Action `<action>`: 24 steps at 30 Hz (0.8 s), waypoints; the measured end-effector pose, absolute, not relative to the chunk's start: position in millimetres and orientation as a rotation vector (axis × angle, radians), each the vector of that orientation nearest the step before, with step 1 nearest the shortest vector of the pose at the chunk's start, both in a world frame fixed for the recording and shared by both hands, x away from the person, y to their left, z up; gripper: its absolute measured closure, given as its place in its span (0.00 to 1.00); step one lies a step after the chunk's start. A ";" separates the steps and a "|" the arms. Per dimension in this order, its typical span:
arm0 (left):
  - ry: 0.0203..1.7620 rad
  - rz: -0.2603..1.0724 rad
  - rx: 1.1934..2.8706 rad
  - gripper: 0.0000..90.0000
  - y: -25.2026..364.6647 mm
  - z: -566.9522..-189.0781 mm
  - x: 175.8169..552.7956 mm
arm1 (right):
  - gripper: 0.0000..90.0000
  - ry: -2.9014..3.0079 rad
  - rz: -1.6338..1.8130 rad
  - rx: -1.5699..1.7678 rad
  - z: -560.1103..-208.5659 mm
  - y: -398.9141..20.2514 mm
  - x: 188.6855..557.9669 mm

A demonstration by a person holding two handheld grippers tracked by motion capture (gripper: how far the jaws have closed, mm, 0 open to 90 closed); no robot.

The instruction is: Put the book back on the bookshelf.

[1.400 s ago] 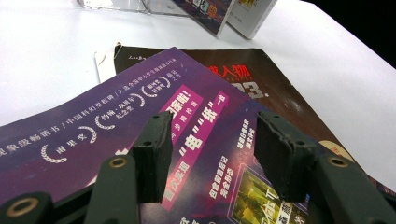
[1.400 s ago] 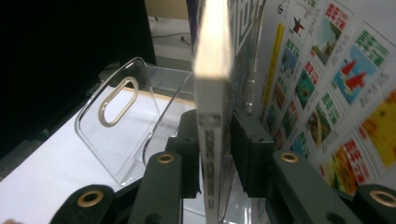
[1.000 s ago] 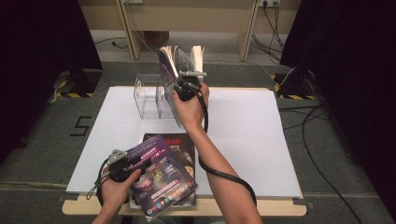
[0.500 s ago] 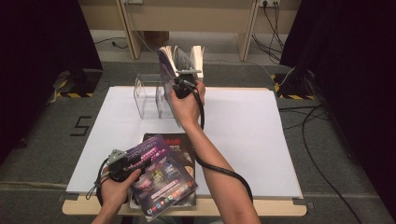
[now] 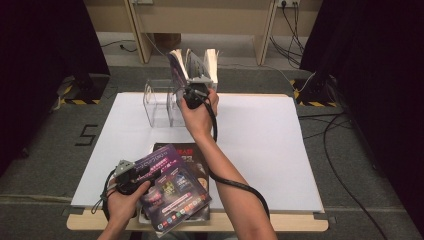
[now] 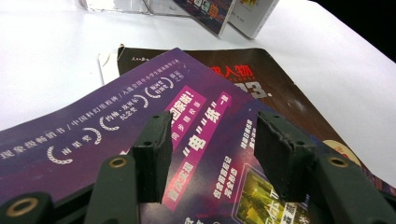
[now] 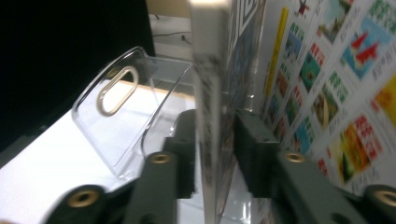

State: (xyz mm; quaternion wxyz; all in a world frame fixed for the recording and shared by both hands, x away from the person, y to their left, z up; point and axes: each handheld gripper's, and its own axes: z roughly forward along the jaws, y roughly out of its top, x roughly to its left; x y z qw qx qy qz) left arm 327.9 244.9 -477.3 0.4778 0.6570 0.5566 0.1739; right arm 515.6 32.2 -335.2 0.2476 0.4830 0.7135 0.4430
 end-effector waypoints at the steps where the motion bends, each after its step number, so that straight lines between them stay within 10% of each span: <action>1: 1.360 0.425 1.603 0.51 245.2 -477.1 328.2 | 0.73 1.956 1.219 1.311 -335.9 30.5 513.6; 24: 1.515 0.529 1.576 0.52 291.7 -470.8 314.7 | 0.75 2.169 1.191 1.465 -390.3 -56.1 461.8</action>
